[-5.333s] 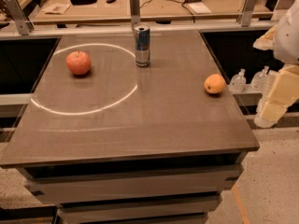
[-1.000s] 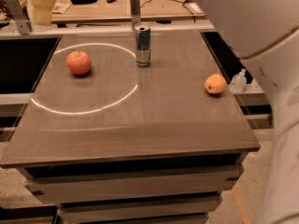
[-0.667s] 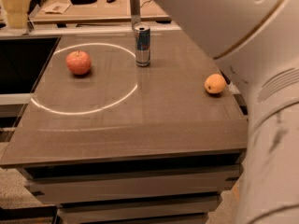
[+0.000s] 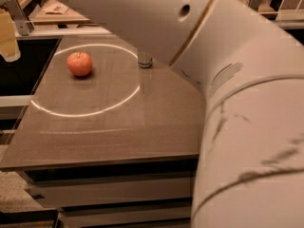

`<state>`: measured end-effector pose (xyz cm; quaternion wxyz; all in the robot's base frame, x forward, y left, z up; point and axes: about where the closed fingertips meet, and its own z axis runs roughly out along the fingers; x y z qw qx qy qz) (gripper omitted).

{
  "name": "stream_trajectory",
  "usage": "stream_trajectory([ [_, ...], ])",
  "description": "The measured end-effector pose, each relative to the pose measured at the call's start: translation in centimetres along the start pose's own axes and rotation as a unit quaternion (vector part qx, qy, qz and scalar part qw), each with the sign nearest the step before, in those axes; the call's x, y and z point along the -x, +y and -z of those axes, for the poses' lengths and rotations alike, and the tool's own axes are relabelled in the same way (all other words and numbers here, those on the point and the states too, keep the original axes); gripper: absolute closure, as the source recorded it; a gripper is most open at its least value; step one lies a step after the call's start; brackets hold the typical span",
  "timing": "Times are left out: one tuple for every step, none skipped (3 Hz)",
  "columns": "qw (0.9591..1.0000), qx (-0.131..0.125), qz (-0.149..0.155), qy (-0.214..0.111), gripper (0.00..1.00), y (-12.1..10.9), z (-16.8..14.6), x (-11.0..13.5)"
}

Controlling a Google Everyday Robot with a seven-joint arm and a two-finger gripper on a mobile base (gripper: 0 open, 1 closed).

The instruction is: Move apple near orange

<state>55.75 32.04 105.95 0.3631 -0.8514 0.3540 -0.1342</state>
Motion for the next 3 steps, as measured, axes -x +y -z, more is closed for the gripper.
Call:
stream_trajectory([
  [0.9992,0.035,0.006,0.019,0.0,2.1,-2.5,-0.6],
  [0.9977,0.06,0.0,0.031,0.0,3.9,-4.0,-1.2],
  [0.9977,0.06,0.0,0.031,0.0,3.9,-4.0,-1.2],
])
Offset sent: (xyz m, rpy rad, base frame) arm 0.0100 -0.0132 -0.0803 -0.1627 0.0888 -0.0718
